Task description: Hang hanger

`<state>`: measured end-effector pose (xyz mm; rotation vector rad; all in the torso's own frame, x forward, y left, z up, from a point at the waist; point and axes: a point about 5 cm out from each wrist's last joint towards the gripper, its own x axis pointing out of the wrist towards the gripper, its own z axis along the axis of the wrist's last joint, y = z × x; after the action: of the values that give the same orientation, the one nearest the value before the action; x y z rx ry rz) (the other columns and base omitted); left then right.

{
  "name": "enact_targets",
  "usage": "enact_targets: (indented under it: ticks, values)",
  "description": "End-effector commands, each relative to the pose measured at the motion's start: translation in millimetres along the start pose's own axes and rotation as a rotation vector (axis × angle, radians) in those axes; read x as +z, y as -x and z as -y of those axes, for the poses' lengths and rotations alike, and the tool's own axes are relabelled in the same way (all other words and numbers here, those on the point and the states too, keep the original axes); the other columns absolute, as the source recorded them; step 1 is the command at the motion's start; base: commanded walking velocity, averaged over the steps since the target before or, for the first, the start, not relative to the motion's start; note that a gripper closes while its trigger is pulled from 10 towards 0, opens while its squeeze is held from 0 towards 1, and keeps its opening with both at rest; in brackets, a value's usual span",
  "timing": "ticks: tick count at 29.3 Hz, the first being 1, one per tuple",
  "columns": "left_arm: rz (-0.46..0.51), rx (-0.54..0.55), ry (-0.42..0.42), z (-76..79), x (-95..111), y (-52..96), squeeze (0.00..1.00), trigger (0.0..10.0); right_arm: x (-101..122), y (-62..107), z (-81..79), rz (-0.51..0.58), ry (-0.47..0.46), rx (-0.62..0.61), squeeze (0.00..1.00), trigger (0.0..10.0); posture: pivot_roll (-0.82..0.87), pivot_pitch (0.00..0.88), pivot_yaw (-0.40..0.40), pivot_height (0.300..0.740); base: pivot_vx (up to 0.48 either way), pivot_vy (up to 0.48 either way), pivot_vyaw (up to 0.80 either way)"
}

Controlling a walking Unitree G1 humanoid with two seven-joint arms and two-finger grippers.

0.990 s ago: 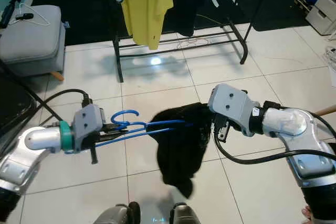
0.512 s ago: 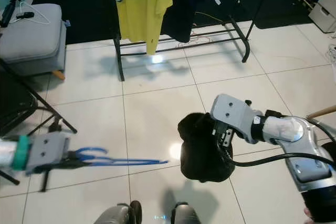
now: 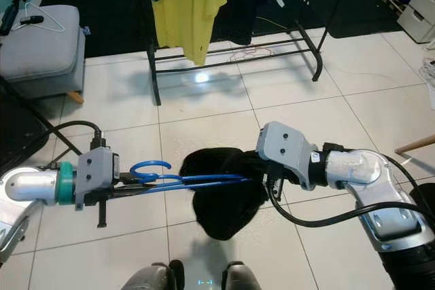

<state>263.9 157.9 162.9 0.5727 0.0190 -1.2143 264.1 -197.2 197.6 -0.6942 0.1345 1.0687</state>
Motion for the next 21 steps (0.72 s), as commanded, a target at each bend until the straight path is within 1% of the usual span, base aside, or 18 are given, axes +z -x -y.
enact_targets:
  ticks: [1,2,4,5,6,7,9,10,11,13,16,18,19,21]
  values:
    - [-0.006,0.021,-0.022,-3.3,1.2,3.2,0.00,10.0,3.6,2.9,-3.4,0.010,0.004,0.029,0.00,10.0,-0.11,0.092,0.102,0.740,0.000,0.000,0.00]
    - [-0.006,0.021,-0.022,-3.3,1.2,3.2,0.00,10.0,3.6,2.9,-3.4,0.010,0.004,0.029,0.00,10.0,-0.11,0.092,0.102,0.740,0.000,0.000,0.00]
    - [-0.078,0.056,-0.065,-13.9,-7.5,13.6,0.00,10.0,-1.4,10.1,-2.7,-0.040,0.009,0.035,0.00,10.0,-0.11,0.090,0.099,0.740,0.000,0.000,0.00]
    - [-0.109,0.050,-0.078,-15.8,-10.7,18.9,0.00,10.0,-4.9,13.4,-1.6,-0.070,0.015,0.031,0.00,10.0,-0.11,0.090,0.099,0.740,0.000,0.000,0.00]
    - [-0.131,0.031,-0.085,-15.1,-12.9,23.4,0.00,10.0,-8.1,15.8,-0.6,-0.093,0.021,0.028,0.00,10.0,-0.11,0.090,0.100,0.740,0.000,0.000,0.00]
    - [-0.131,0.031,-0.085,-15.1,-12.9,23.4,0.00,10.0,-8.1,15.8,-0.6,-0.093,0.021,0.028,0.00,10.0,-0.11,0.090,0.100,0.740,0.000,0.000,0.00]
    - [-0.168,-0.021,-0.082,-9.4,-16.7,33.1,0.00,10.0,-11.8,19.0,1.2,-0.121,0.024,0.021,0.00,10.0,-0.11,0.090,0.100,0.740,0.000,0.000,0.00]
    - [-0.168,-0.021,-0.082,-9.4,-16.7,33.1,0.00,10.0,-11.8,19.0,1.2,-0.121,0.024,0.021,0.00,10.0,-0.11,0.090,0.100,0.740,0.000,0.000,0.00]
    - [-0.198,-0.065,-0.069,-2.7,-19.8,42.6,0.00,10.0,-13.0,20.4,3.1,-0.125,0.019,0.011,0.00,10.0,-0.11,0.095,0.103,0.740,0.000,0.000,0.00]
    - [-0.203,-0.076,-0.064,0.0,-20.3,44.9,0.00,10.0,-13.1,20.3,3.7,-0.123,0.019,0.008,0.00,10.0,-0.10,0.095,0.102,0.740,0.000,0.000,0.00]
    - [-0.199,-0.078,-0.058,1.9,-19.9,44.3,0.00,10.0,-12.2,19.0,4.0,-0.116,0.019,0.007,0.00,10.0,-0.10,0.096,0.100,0.740,0.000,0.000,0.00]
    - [-0.167,-0.073,-0.043,5.4,-16.9,37.2,0.00,10.0,-9.0,15.2,5.1,-0.098,0.024,0.006,0.00,10.0,-0.10,0.097,0.099,0.740,0.000,0.000,0.00]
    - [-0.167,-0.073,-0.043,5.4,-16.9,37.2,0.00,10.0,-9.0,15.2,5.1,-0.098,0.024,0.006,0.00,10.0,-0.10,0.097,0.099,0.740,0.000,0.000,0.00]
    - [-0.104,-0.063,-0.026,8.4,-11.6,23.2,0.00,10.0,-3.9,11.7,7.5,-0.072,0.030,0.005,0.00,10.0,-0.10,0.099,0.097,0.740,0.000,0.000,0.00]
